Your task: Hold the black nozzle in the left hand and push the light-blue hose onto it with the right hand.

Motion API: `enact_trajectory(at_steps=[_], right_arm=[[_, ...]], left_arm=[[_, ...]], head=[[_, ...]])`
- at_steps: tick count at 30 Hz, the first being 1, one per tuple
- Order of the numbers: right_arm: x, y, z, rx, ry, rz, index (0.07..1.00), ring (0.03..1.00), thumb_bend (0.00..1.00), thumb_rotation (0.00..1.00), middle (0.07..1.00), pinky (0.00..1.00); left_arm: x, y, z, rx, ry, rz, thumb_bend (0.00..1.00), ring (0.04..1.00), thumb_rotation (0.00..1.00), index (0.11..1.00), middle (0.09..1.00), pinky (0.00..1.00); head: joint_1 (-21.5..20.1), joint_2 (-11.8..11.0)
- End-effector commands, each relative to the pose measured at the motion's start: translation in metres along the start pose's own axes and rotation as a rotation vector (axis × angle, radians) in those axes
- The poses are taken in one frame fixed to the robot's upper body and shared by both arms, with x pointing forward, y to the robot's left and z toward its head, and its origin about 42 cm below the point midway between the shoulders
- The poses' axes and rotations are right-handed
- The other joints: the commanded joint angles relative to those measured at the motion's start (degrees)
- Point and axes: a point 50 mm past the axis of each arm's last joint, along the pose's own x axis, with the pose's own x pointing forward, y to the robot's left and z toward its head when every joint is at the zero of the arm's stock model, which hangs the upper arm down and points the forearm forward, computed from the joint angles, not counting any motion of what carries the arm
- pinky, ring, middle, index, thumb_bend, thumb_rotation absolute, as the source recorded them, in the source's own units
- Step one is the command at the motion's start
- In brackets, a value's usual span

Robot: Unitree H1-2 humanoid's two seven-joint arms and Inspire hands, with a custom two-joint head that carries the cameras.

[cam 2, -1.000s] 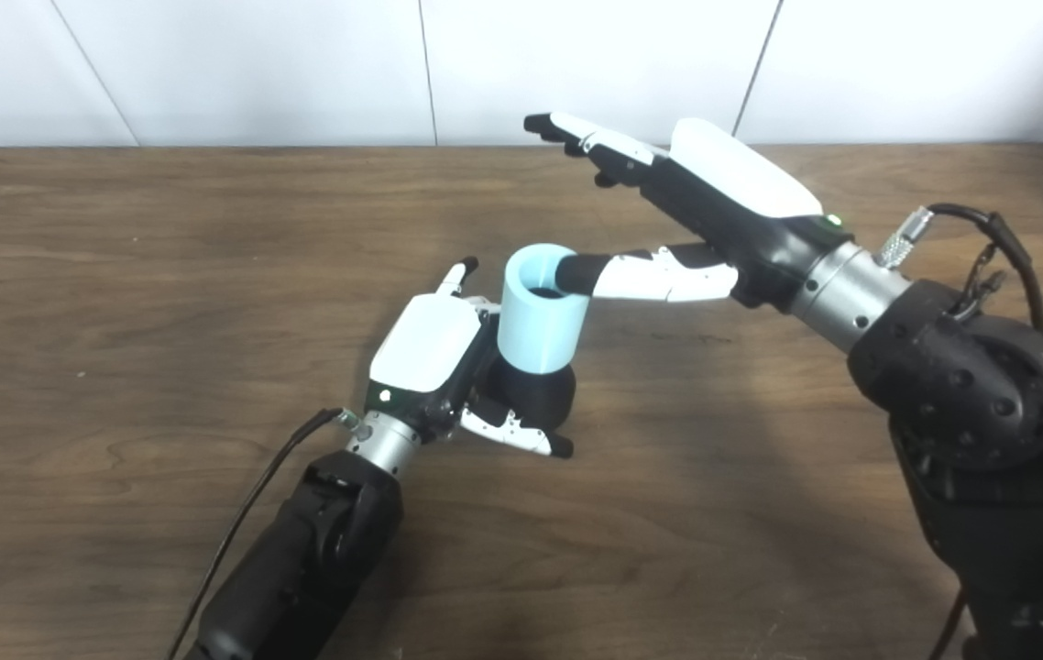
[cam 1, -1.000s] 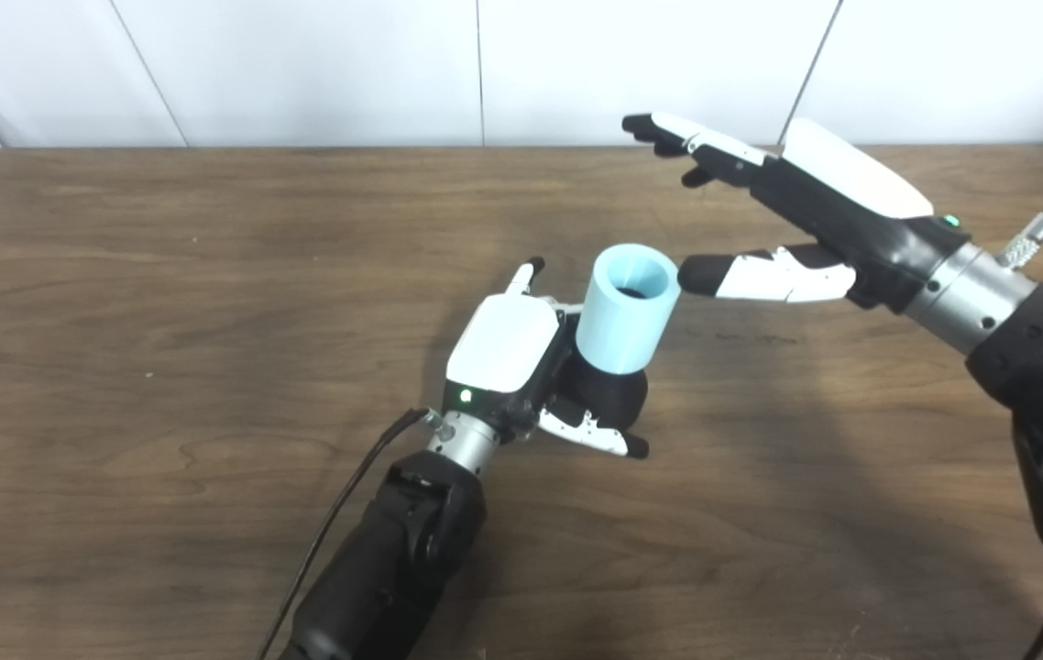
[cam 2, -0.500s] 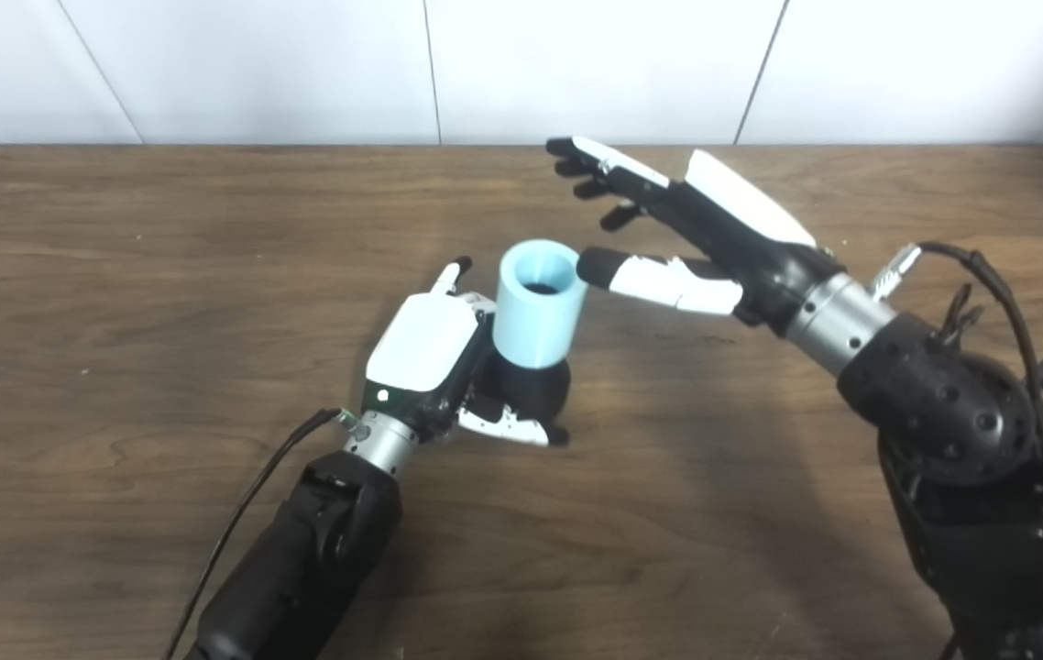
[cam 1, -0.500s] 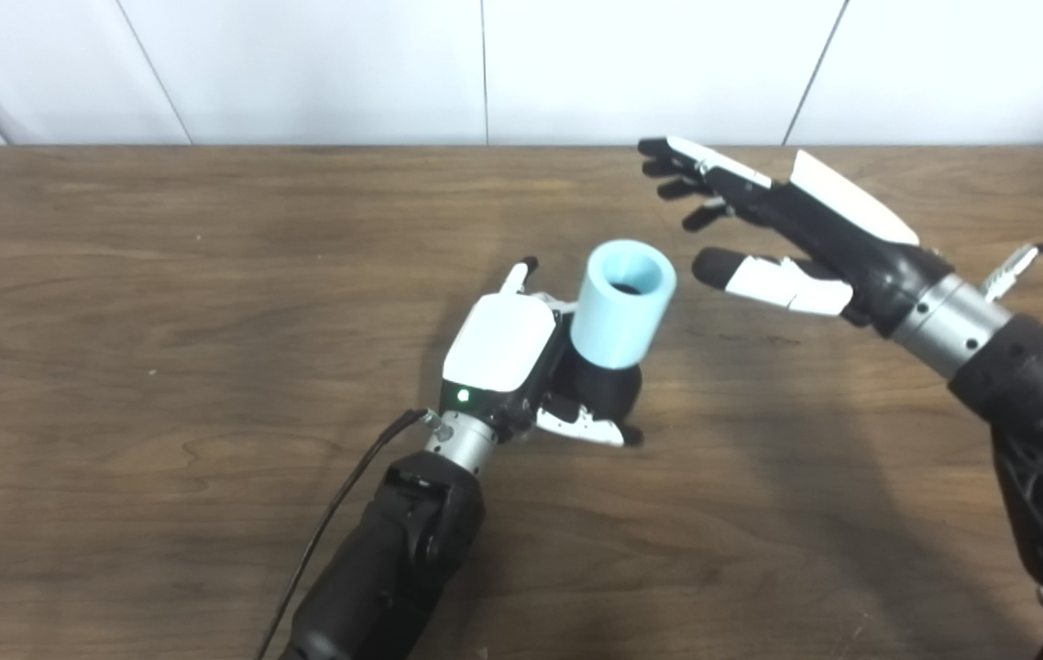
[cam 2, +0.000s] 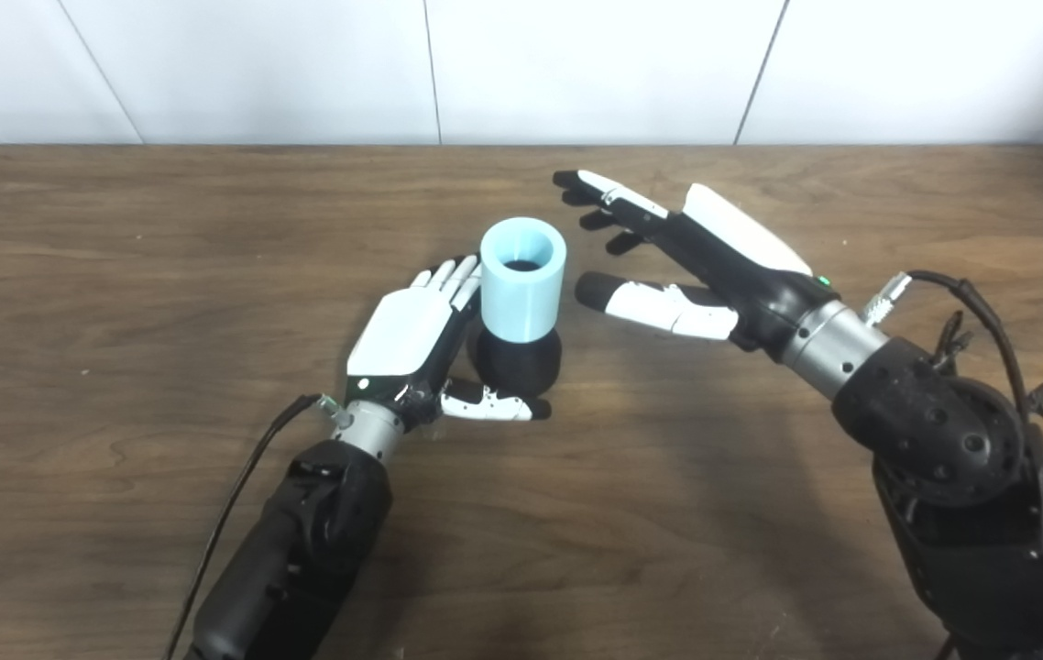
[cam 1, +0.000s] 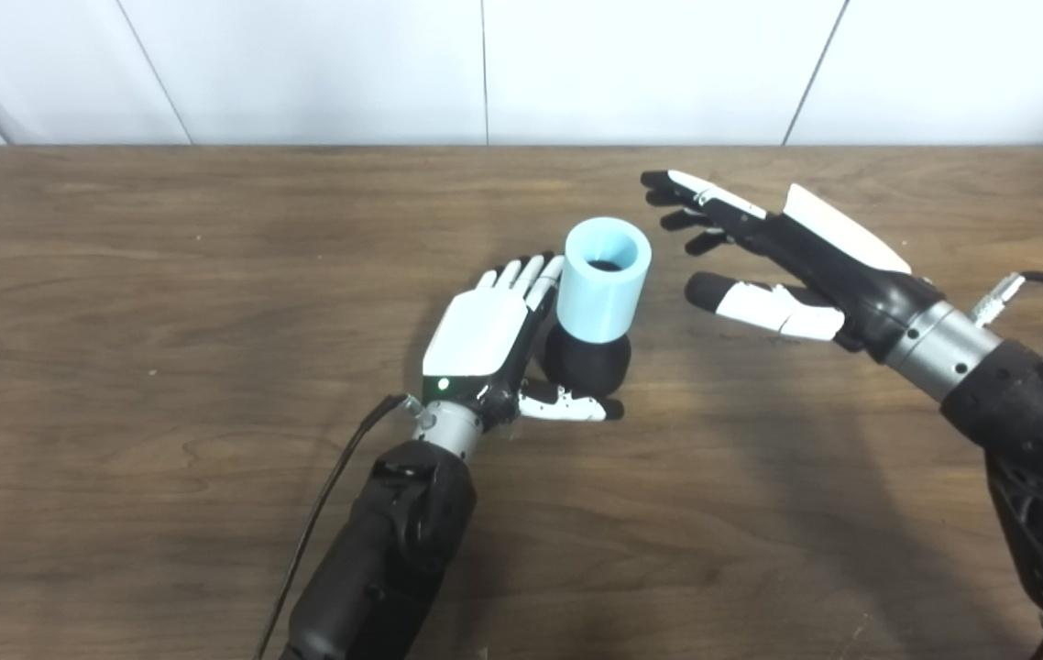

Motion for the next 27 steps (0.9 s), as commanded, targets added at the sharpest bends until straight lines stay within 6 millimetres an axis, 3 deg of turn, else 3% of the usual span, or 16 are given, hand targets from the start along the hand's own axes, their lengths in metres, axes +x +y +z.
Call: enact_trajectory(at_steps=[1, 5, 10, 15, 20, 22, 27], right_arm=[[-0.001, -0.012, 0.005, -0.055, -0.019, -0.045, 0.961, 0.875, 0.57, 1.0, 0.926, 0.78], [0.0, -0.011, 0.003, -0.046, -0.025, -0.048, 0.954, 0.872, 0.56, 1.0, 0.919, 0.78], [0.002, -0.006, -0.002, -0.002, 0.005, -0.069, 0.956, 0.858, 0.58, 1.0, 0.914, 0.76], [0.002, 0.011, -0.032, 0.212, 0.052, -0.15, 0.998, 0.88, 0.55, 1.0, 0.946, 0.74], [0.0, 0.026, -0.057, 0.434, 0.058, -0.218, 1.0, 0.975, 0.55, 1.0, 0.999, 0.83], [-0.001, 0.029, -0.063, 0.524, 0.071, -0.248, 1.0, 0.992, 0.58, 1.0, 1.0, 0.88], [-0.011, 0.036, -0.073, 0.683, 0.118, -0.352, 1.0, 0.992, 0.56, 1.0, 1.0, 0.93]], left_arm=[[0.01, 0.02, 0.012, -0.01, -0.031, 0.071, 1.0, 1.0, 0.5, 1.0, 1.0, 1.0], [0.014, 0.031, 0.007, -0.005, 0.006, 0.083, 1.0, 1.0, 0.54, 1.0, 1.0, 1.0], [0.011, 0.059, -0.01, -0.08, -0.005, 0.131, 1.0, 1.0, 0.59, 1.0, 1.0, 1.0], [-0.004, 0.091, -0.039, -0.074, -0.082, 0.273, 0.98, 1.0, 0.67, 1.0, 1.0, 0.99], [-0.024, 0.11, -0.06, -0.195, -0.04, 0.353, 0.84, 0.966, 0.61, 0.994, 0.994, 0.88], [-0.036, 0.115, -0.063, -0.272, -0.004, 0.355, 0.71, 0.97, 0.62, 0.999, 0.999, 0.87], [-0.066, 0.119, -0.066, -0.503, 0.071, 0.349, 0.49, 0.965, 0.86, 1.0, 0.997, 0.9]], head=[[0.0, 0.03], [0.54, -0.14], [1.66, -0.33], [2.23, -0.42], [2.16, -0.66], [2.09, -0.7], [1.71, -1.45]])
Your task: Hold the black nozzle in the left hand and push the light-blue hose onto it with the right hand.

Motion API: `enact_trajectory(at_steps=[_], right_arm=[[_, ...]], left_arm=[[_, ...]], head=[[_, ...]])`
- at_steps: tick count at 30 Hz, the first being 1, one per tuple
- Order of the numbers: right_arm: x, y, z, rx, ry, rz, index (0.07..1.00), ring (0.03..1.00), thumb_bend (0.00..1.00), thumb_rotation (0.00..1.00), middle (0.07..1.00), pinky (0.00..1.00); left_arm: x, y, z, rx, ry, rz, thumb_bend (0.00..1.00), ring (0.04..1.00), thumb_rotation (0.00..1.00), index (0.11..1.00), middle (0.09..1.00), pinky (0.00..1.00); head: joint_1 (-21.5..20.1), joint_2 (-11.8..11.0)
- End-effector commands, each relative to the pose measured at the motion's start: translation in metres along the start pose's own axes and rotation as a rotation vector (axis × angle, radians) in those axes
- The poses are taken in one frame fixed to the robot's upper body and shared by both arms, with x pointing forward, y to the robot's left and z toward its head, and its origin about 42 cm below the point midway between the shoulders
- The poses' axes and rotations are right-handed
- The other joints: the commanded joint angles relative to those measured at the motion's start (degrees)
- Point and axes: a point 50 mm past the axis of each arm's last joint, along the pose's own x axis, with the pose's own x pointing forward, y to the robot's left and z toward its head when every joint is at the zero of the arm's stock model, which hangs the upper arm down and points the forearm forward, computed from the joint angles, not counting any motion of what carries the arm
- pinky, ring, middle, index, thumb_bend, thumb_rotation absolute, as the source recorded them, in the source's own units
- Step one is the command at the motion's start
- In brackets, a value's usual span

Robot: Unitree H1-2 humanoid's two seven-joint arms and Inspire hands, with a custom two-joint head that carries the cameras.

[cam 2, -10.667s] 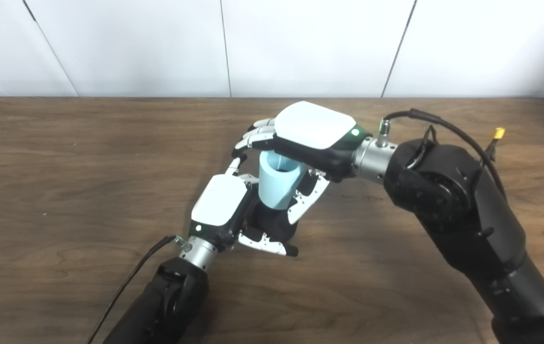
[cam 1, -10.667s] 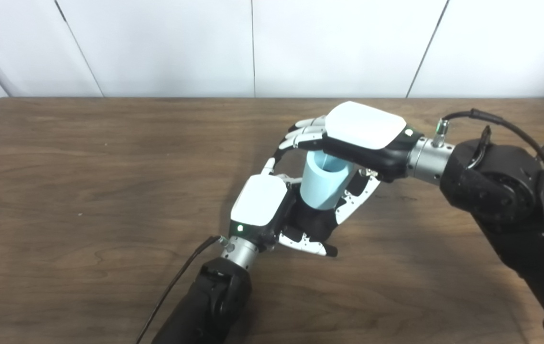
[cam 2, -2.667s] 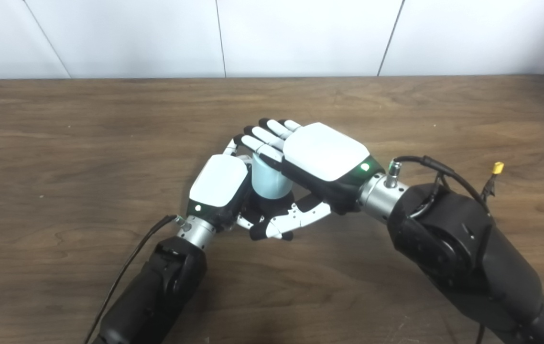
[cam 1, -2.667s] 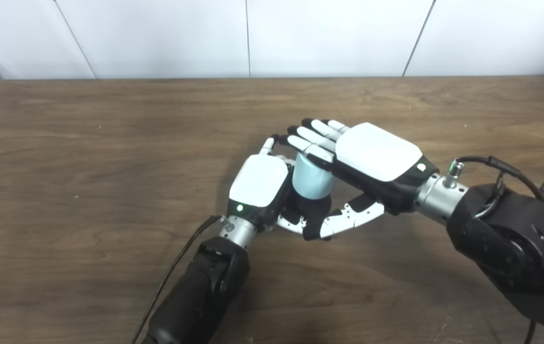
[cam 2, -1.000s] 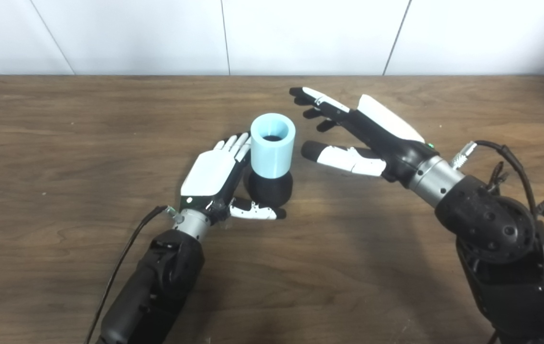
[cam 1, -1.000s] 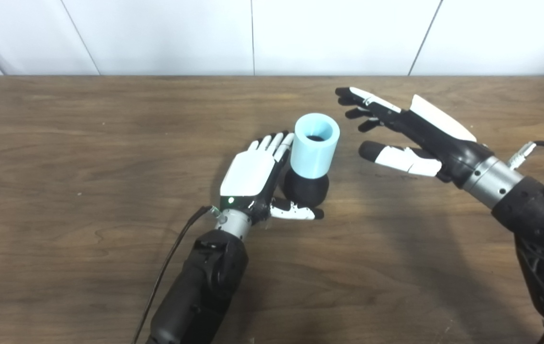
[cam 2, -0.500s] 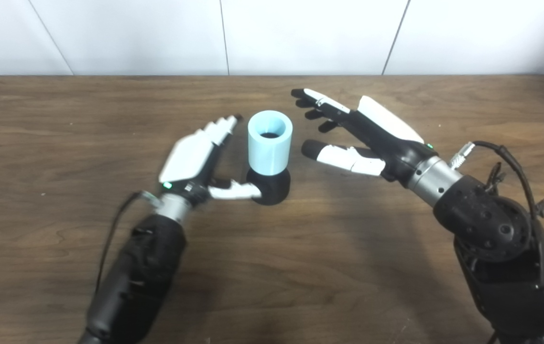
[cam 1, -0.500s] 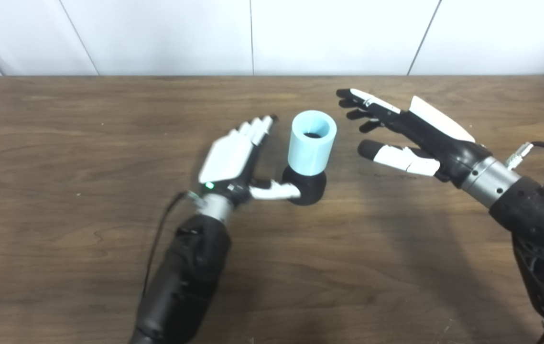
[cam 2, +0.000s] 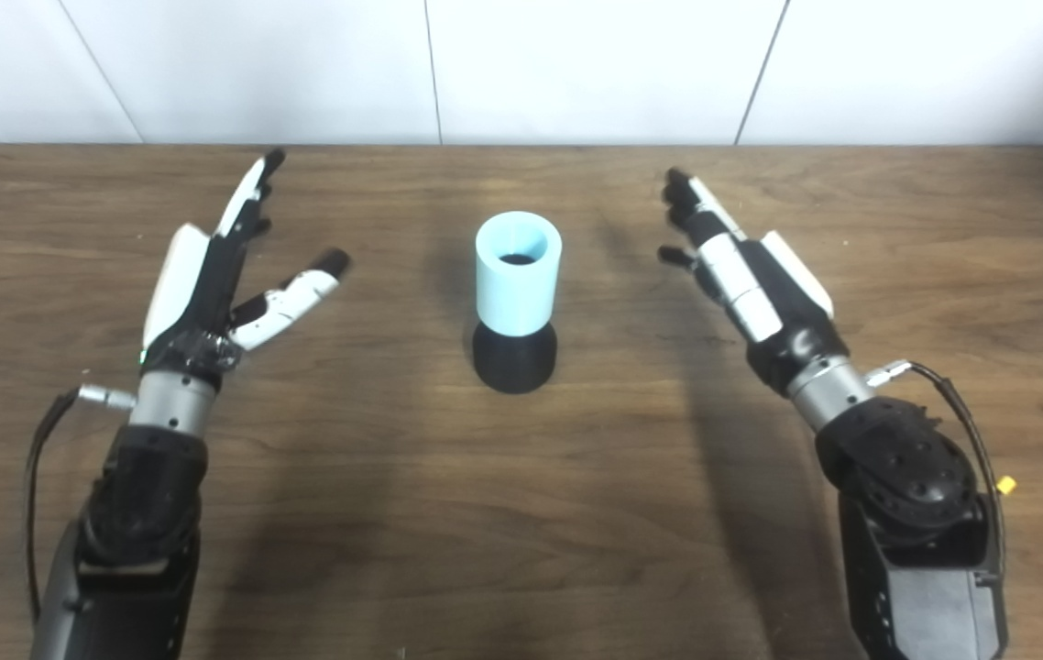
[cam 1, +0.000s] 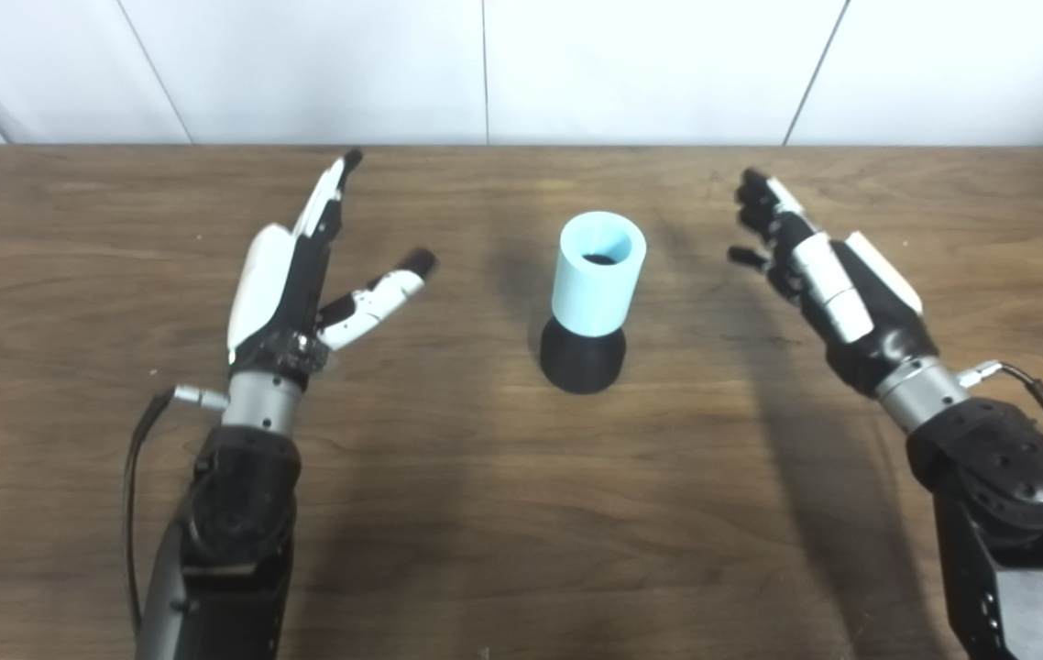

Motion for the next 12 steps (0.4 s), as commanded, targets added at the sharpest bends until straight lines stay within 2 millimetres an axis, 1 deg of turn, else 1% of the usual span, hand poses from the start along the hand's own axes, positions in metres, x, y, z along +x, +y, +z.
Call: enact_trajectory(at_steps=[1, 2, 4, 7, 8, 10, 12], right_arm=[[-0.003, -0.003, 0.003, 0.054, -0.022, -0.049, 1.0, 0.994, 0.56, 1.0, 1.0, 0.93], [-0.005, -0.001, 0.0, 0.085, -0.015, -0.061, 1.0, 0.998, 0.56, 1.0, 1.0, 0.95], [-0.009, 0.005, -0.005, 0.139, -0.004, -0.075, 1.0, 1.0, 0.55, 1.0, 1.0, 0.94], [-0.012, 0.015, -0.013, 0.187, 0.017, -0.095, 1.0, 0.991, 0.53, 1.0, 0.977, 0.94], [-0.011, 0.016, -0.017, 0.191, 0.021, -0.105, 1.0, 0.992, 0.53, 1.0, 0.973, 0.95], [-0.008, 0.019, -0.024, 0.185, 0.02, -0.131, 1.0, 0.998, 0.53, 1.0, 0.975, 0.97], [-0.004, 0.02, -0.031, 0.182, 0.014, -0.163, 0.99, 0.999, 0.53, 1.0, 0.97, 0.98]], left_arm=[[-0.006, 0.012, 0.007, -0.081, -0.013, 0.029, 0.48, 0.974, 0.9, 1.0, 0.998, 0.92], [-0.011, 0.013, 0.005, -0.127, 0.006, 0.036, 0.47, 0.982, 0.93, 1.0, 0.998, 0.94], [-0.018, 0.015, 0.001, -0.186, 0.029, 0.059, 0.48, 0.996, 0.95, 1.0, 1.0, 0.98], [-0.027, 0.017, -0.014, -0.248, 0.054, 0.098, 0.53, 0.997, 0.98, 0.996, 0.986, 0.98], [-0.027, 0.017, -0.02, -0.267, 0.064, 0.108, 0.55, 0.991, 0.99, 0.996, 0.984, 0.99], [-0.025, 0.017, -0.03, -0.305, 0.074, 0.126, 0.57, 0.984, 1.0, 0.99, 0.98, 1.0], [-0.021, 0.017, -0.04, -0.327, 0.081, 0.138, 0.53, 0.975, 1.0, 0.99, 0.974, 1.0]], head=[[-0.23, -0.31], [-0.4, -0.66], [-0.57, -1.04], [-0.62, -1.7], [-0.65, -2.08], [-0.77, -2.07], [-0.89, -1.85]])
